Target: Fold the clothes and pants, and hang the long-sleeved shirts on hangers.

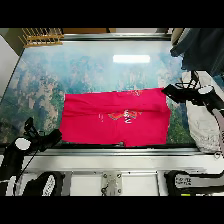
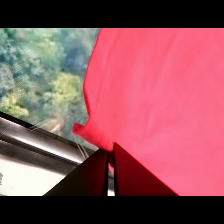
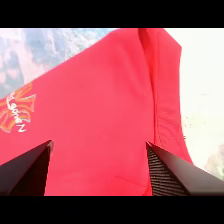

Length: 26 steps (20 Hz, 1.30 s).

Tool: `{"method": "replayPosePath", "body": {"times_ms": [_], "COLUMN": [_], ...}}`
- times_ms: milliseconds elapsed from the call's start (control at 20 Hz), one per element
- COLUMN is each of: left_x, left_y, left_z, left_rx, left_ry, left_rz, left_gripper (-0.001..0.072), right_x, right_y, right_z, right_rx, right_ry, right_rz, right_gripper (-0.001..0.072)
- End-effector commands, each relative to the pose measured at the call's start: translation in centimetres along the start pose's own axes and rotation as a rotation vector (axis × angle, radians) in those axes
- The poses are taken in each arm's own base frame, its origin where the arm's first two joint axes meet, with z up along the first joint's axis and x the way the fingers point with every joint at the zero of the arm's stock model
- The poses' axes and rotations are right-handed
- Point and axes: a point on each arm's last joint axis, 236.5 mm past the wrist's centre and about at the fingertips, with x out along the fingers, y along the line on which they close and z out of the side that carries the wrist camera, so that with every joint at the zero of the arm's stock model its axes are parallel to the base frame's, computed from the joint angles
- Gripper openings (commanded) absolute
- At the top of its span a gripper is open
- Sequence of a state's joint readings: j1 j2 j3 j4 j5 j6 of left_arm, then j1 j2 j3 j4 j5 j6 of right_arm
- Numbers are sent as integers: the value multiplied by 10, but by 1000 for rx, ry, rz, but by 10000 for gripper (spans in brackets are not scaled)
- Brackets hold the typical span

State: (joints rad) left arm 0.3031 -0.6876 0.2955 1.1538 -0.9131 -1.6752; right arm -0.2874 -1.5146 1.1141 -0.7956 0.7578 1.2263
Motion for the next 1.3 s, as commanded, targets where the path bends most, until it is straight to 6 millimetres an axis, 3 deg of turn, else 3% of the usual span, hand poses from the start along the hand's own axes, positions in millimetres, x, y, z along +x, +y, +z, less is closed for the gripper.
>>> {"method": "replayPosePath", "body": {"times_ms": [0,50,150,250,300,450,600,750,1100,1250], "left_x": [0,0,0,0,0,0,0,0,0,0], "left_y": [0,0,0,0,0,0,0,0,0,0], "left_z": [-1,-2,-5,-7,-7,-7,-6,-7,-7,-7], "left_rx": [-3,-2,-3,-3,-3,-3,-3,-2,-2,-2], "left_ry": [6,9,20,28,28,28,27,28,29,29], "left_rz": [-2,-1,0,1,1,1,1,1,1,1], "left_gripper": [9,9,9,9,9,9,9,9,9,9], "right_x": [-42,-60,-97,-127,-135,-133,-113,-90,-75,-74], "right_y": [-10,-22,-61,-97,-105,-103,-86,-64,-47,-46], "right_z": [1,-8,-44,-98,-126,-202,-255,-273,-276,-276], "right_rx": [-43,-50,4,121,184,318,405,436,357,342], "right_ry": [37,71,153,238,271,349,424,423,406,406], "right_rz": [-24,-62,-201,-346,-385,-389,-323,-246,-235,-233], "right_gripper": [614,570,570,570,570,570,571,570,553,306]}}
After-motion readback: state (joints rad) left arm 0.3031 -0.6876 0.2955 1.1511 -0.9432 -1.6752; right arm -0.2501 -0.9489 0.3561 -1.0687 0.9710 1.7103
